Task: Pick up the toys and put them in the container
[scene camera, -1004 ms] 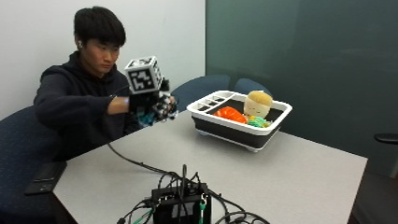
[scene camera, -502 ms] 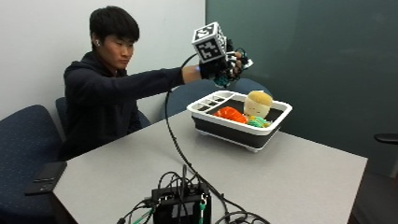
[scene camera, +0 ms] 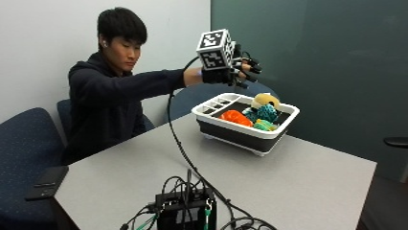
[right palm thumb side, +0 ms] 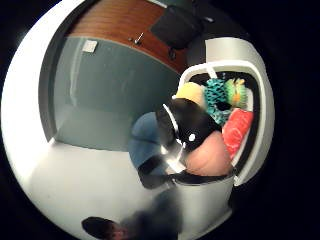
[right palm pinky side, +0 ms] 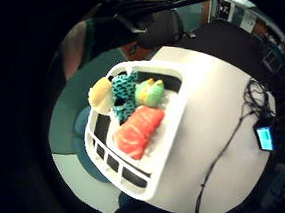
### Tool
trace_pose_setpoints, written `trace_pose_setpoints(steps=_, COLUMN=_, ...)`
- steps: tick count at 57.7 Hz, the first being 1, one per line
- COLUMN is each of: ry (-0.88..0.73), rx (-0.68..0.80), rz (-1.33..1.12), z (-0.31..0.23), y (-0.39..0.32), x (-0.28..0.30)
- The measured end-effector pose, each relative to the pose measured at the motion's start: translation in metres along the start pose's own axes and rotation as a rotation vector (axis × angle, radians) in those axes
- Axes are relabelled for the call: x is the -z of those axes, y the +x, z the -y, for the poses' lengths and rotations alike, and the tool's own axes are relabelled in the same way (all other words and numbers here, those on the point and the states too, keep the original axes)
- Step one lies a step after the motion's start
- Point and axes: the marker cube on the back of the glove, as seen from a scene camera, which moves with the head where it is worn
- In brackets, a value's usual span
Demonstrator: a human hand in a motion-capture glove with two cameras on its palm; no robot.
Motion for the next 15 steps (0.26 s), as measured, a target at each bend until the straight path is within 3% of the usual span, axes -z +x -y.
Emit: trace_pose_setpoints(steps=15, ry=-0.060, rx=0.215, rz=-0.079, z=-0.086, y=0.054, x=0.061)
